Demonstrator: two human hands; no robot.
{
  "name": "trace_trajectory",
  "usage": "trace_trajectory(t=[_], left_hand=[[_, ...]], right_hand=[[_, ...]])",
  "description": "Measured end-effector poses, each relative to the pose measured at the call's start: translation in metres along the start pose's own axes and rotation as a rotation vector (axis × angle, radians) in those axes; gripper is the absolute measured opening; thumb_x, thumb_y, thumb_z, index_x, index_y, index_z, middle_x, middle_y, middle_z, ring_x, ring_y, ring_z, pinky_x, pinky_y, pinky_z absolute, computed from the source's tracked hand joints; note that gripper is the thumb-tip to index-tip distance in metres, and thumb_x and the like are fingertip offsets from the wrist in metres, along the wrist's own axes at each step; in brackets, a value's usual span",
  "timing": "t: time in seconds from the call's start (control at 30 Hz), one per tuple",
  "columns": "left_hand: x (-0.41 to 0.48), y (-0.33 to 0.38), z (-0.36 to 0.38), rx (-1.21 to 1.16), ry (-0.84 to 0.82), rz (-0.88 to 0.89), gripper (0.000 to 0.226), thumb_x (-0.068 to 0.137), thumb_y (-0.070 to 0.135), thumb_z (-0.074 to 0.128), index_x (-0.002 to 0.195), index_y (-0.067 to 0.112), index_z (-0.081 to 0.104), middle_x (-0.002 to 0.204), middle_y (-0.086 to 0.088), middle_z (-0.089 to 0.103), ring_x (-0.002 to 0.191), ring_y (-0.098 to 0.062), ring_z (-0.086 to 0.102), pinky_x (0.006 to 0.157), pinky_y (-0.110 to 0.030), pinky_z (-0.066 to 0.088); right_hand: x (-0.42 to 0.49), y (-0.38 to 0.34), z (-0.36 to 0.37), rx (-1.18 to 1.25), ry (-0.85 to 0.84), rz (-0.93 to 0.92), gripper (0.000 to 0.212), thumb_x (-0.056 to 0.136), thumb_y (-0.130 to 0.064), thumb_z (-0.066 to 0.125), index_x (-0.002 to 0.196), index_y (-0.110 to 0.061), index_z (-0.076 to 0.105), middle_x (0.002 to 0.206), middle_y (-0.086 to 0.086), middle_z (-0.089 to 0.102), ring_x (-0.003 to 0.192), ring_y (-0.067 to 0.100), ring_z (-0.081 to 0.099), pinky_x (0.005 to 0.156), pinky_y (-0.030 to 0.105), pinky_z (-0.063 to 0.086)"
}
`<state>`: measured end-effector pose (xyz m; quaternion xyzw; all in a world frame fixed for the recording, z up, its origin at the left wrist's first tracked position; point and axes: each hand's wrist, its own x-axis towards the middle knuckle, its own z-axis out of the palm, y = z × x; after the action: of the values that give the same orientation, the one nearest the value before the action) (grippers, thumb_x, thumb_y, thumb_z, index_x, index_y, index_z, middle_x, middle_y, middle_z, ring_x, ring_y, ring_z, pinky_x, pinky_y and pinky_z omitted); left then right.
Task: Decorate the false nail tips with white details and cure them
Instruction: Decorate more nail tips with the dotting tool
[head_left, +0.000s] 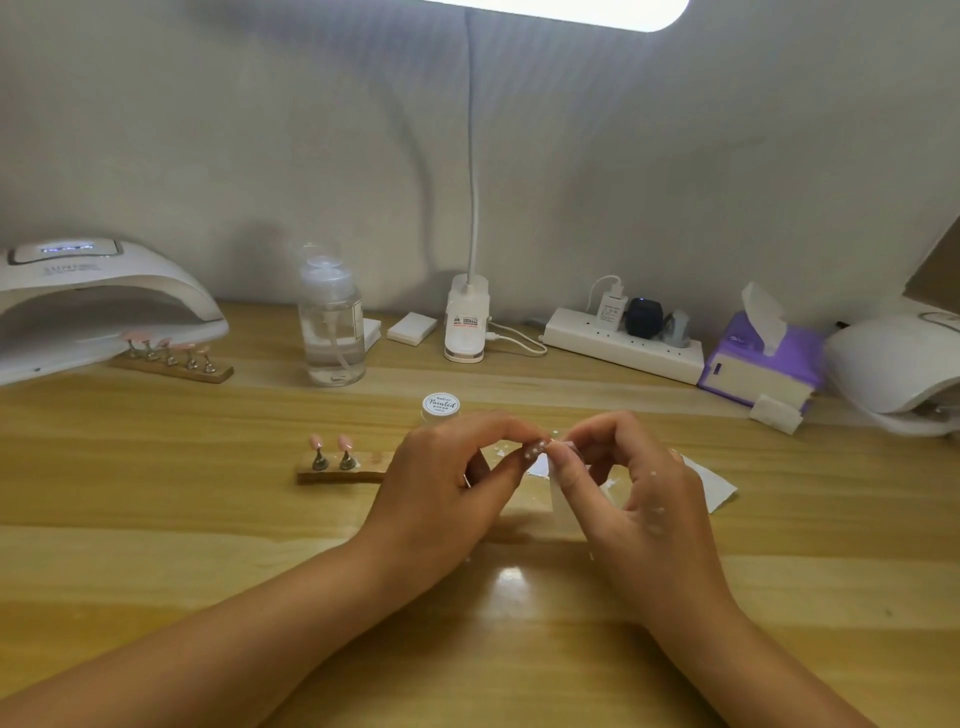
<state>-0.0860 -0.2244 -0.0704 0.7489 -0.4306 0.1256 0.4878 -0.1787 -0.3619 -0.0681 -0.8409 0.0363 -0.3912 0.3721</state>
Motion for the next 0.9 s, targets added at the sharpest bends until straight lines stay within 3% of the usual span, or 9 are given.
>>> trace_trajectory(t=[0.37, 0.9], left_hand=[[-0.0001, 0.0004, -0.0010, -0.005, -0.008, -0.035, 0.021, 0.090, 0.009, 0.069, 0.099, 0.027, 0.073, 0.066, 0.040, 0.058, 0.046, -0.005, 0.056, 0.053, -0.007, 0.037], [-0.0003, 0.0000, -0.0006, 0.026, -0.017, -0.001, 0.021, 0.088, 0.009, 0.071, 0.102, 0.025, 0.074, 0.070, 0.039, 0.059, 0.048, -0.004, 0.057, 0.053, -0.008, 0.036]], right_hand=[[-0.0008, -0.0053, -0.0001, 0.065, -0.087, 0.007, 0.008, 0.087, -0.025, 0.071, 0.083, -0.025, 0.064, 0.078, -0.018, 0.065, 0.075, 0.015, 0.062, 0.077, 0.051, 0.049], [-0.0006, -0.0021, -0.0001, 0.002, -0.064, -0.008, 0.014, 0.087, -0.017, 0.075, 0.081, -0.022, 0.064, 0.069, -0.014, 0.062, 0.072, 0.014, 0.060, 0.080, 0.048, 0.048]])
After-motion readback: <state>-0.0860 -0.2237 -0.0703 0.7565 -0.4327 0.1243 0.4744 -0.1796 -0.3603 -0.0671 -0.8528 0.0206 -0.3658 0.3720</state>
